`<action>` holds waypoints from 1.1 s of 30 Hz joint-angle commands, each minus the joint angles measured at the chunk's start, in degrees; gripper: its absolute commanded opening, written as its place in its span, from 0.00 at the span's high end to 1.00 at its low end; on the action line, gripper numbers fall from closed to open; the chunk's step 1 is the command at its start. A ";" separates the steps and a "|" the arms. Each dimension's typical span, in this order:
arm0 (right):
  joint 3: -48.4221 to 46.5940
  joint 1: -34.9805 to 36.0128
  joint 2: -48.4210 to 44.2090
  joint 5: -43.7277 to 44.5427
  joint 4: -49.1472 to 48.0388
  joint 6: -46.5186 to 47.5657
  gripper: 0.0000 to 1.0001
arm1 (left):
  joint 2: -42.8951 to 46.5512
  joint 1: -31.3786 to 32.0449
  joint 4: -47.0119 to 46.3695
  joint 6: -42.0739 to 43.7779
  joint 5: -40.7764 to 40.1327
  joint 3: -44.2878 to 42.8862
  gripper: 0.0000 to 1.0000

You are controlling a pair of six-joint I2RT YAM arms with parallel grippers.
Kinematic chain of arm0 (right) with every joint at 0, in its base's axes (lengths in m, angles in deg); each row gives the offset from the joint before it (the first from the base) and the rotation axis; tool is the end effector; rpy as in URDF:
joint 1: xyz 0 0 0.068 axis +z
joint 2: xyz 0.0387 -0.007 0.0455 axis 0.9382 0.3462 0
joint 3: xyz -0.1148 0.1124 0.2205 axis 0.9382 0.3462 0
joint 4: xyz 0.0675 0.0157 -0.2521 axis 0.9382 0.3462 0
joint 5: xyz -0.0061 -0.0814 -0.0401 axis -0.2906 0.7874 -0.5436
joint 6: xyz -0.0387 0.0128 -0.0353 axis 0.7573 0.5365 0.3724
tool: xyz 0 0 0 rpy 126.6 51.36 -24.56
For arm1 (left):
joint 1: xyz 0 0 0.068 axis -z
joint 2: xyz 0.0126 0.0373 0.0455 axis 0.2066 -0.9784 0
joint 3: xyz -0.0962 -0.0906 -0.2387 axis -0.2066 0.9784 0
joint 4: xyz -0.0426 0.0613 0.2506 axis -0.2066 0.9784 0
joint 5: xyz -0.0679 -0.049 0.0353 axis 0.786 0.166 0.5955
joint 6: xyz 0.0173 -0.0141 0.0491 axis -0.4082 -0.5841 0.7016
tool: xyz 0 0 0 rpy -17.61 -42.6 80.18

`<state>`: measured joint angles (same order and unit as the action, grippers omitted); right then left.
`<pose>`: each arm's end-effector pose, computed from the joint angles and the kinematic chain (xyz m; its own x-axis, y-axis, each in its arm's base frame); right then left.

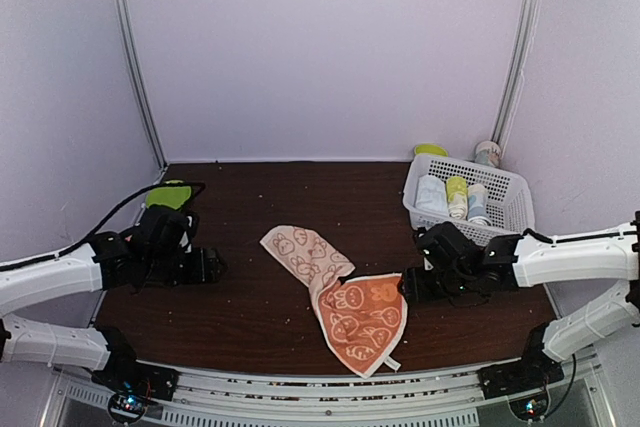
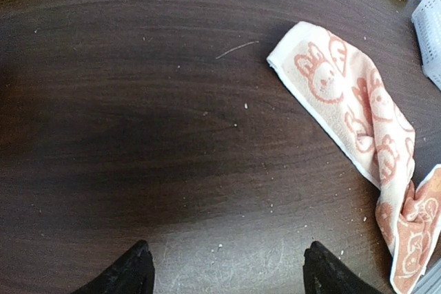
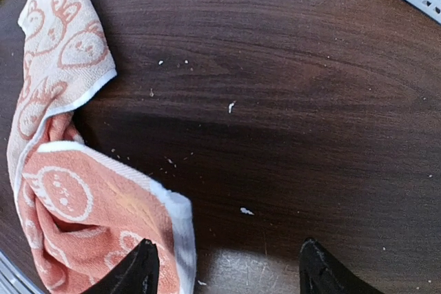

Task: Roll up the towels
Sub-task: Pick up the towel from the center of the board.

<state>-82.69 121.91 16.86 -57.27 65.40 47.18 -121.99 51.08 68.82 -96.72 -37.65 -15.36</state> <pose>0.1495 0.1861 0.1799 -0.8714 -0.0880 -0.4827 -0.2485 0.9275 0.2794 0.1565 -0.1207 0.2095 -0.8014 -0.2523 -0.5422 -0.0275 0.9213 -0.3880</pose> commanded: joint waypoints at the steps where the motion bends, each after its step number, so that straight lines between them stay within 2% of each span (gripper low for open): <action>1: 2.12 -2.82 -1.30 -9.66 -11.29 -1.17 0.30 | -2.42 -0.08 -3.33 1.21 1.51 -3.54 0.24; 8: 1.18 -5.31 3.22 -12.08 -13.46 0.02 0.37 | -3.46 -0.04 -3.85 0.86 1.72 -4.15 0.24; 13: 0.02 -5.71 6.28 -12.30 -12.86 1.11 0.61 | -3.51 -0.05 -3.62 0.85 1.81 -4.02 0.24; 18: -0.65 -5.79 4.56 -12.04 -12.81 2.66 0.80 | -3.56 -0.04 -3.22 1.00 1.46 -4.28 0.24; 20: -1.91 -5.70 3.51 -12.24 -11.95 4.94 0.98 | -3.50 -0.05 -3.11 1.13 1.31 -4.42 0.24; 22: -4.57 -4.96 1.92 -12.47 -10.63 8.30 1.00 | -3.24 -0.05 -2.31 1.09 0.69 -4.90 0.24; 25: -14.82 -2.14 0.63 -14.60 -5.60 15.27 1.00 | -1.20 -0.03 0.22 1.25 -1.74 -6.40 0.24; 28: -30.98 2.27 -0.37 -23.47 -1.11 18.81 1.00 | 2.64 -0.05 4.27 2.03 -5.64 -9.70 0.24; 31: -47.27 9.44 -3.53 -27.72 0.76 23.08 1.00 | 6.62 -0.05 8.02 2.80 -9.20 -13.49 0.24; 33: -49.19 10.68 -6.98 -29.91 -0.50 23.38 1.00 | 9.32 -0.05 8.87 2.95 -10.98 -14.62 0.24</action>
<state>-123.36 128.40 18.98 -78.80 64.66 64.77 -117.22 51.08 74.94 -95.27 -42.85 -26.20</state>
